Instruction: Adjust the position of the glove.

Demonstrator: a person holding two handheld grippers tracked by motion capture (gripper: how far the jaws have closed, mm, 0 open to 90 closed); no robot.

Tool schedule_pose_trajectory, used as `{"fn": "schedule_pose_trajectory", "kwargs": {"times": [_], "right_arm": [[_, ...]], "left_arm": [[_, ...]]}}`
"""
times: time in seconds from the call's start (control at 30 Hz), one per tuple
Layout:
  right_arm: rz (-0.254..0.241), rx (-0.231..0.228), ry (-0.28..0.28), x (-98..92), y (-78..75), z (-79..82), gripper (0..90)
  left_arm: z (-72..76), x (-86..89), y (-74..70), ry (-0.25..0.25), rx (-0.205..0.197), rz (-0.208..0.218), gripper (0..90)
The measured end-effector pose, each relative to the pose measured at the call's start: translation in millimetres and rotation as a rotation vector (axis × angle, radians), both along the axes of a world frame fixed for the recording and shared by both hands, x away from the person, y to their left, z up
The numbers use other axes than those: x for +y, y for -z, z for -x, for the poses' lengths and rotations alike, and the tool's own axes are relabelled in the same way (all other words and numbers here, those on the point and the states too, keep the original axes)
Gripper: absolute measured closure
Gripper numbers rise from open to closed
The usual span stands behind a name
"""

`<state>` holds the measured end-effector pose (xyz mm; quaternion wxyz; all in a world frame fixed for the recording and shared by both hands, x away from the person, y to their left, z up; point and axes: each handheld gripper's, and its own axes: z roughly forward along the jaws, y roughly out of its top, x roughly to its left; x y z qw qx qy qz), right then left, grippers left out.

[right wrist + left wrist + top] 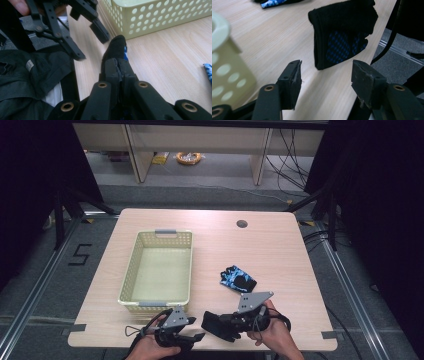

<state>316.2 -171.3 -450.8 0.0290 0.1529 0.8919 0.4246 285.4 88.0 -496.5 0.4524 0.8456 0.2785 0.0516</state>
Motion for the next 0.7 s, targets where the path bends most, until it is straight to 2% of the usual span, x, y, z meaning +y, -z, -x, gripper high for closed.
{"fn": "schedule_pose_trajectory", "kwargs": {"times": [0.03, 0.07, 0.13, 0.2, 0.3, 0.37, 0.43, 0.5, 0.57, 0.63, 0.7], "right_arm": [[-0.015, -0.002, -0.001, -0.6, 0.4, -1.2, 87.8], [-0.016, -0.003, 0.006, -1.0, 0.0, -0.9, 87.8], [-0.023, -0.005, -0.008, -0.4, -0.1, -1.1, 87.8], [-0.013, -0.001, 0.002, 0.2, -0.9, -0.8, 87.9], [-0.010, 0.005, 0.006, 0.9, -2.4, -2.0, 87.9], [-0.001, 0.002, 0.018, 1.1, -3.9, -4.5, 87.9], [0.017, 0.011, 0.030, 2.3, -4.0, -9.0, 88.1], [0.037, 0.021, 0.036, 4.4, -1.6, -12.7, 88.2], [0.061, 0.026, 0.050, 6.2, 3.9, -18.0, 88.3], [0.073, 0.034, 0.068, 6.9, 10.8, -24.5, 88.3], [0.084, 0.056, 0.091, 7.1, 16.1, -29.4, 88.4]], "left_arm": [[-4.4, -2.2, 0.1, 0.024, -0.005, -0.023, 48.2], [-4.1, -4.6, 0.9, 0.017, 0.009, -0.009, 51.3], [-6.8, -6.7, 1.4, 0.036, -0.013, -0.024, 58.0], [-4.6, -10.1, 1.8, 0.025, 0.013, -0.024, 65.5], [-2.6, -12.7, 2.5, 0.031, 0.019, -0.022, 75.7], [-1.2, -13.9, 2.8, 0.031, 0.055, -0.009, 77.6], [-1.0, -15.7, 3.5, 0.038, 0.061, -0.004, 78.7], [-1.2, -20.2, 5.9, 0.031, 0.077, -0.023, 79.5], [-2.5, -21.6, 7.4, 0.039, 0.072, -0.027, 79.5], [-7.8, -23.8, 12.2, 0.028, 0.099, -0.033, 79.4], [-10.1, -24.3, 13.9, 0.028, 0.099, -0.032, 78.9]]}}
